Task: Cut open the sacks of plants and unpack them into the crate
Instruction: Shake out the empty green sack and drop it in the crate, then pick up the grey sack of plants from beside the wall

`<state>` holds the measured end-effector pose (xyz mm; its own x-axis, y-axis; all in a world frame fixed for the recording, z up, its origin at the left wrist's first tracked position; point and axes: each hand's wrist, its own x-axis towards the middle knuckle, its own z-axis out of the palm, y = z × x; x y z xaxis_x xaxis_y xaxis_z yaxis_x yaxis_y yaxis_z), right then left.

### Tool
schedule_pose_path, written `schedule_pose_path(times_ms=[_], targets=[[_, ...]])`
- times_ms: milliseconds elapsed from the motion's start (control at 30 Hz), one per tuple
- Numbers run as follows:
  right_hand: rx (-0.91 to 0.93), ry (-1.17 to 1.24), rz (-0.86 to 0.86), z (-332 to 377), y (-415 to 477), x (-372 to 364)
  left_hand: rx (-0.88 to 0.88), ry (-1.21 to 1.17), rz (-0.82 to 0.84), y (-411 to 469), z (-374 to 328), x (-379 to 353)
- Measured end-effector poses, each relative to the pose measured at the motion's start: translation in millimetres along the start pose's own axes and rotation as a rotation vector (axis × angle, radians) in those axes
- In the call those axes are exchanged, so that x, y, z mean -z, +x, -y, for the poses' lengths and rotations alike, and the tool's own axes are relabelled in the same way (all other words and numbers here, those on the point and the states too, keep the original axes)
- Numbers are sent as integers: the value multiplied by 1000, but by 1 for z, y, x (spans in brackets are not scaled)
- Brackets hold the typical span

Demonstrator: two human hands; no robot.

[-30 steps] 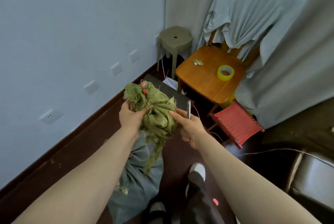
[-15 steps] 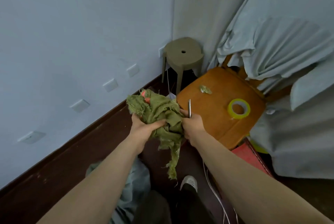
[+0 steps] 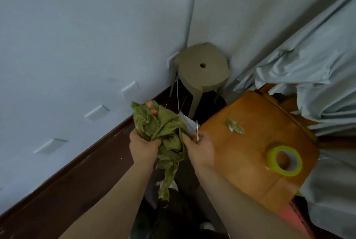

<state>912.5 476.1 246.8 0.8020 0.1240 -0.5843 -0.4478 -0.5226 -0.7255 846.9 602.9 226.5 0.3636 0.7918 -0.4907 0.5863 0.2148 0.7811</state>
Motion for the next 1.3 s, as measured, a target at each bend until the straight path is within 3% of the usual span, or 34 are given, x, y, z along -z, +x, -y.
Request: schedule_pose_path(times_ms=[267, 433, 800, 1067, 1133, 1300], targets=[[-16, -197, 162, -16, 139, -69, -3, 169, 7, 127, 27, -81], [-18, -216, 83, -34, 231, -93, 157, -9, 36, 203, 71, -138], [154, -488, -32, -95, 355, -133, 247, -215, 148, 303, 150, -240], [34, -656, 115, -121, 411, -169, 175, -212, 293, 352, 203, -274], [-3, -719, 174, -127, 419, -183, 106, -92, 324, 366, 220, -278], [-96, -889, 316, -161, 438, -217, -168, 481, 413, 379, 253, -281]])
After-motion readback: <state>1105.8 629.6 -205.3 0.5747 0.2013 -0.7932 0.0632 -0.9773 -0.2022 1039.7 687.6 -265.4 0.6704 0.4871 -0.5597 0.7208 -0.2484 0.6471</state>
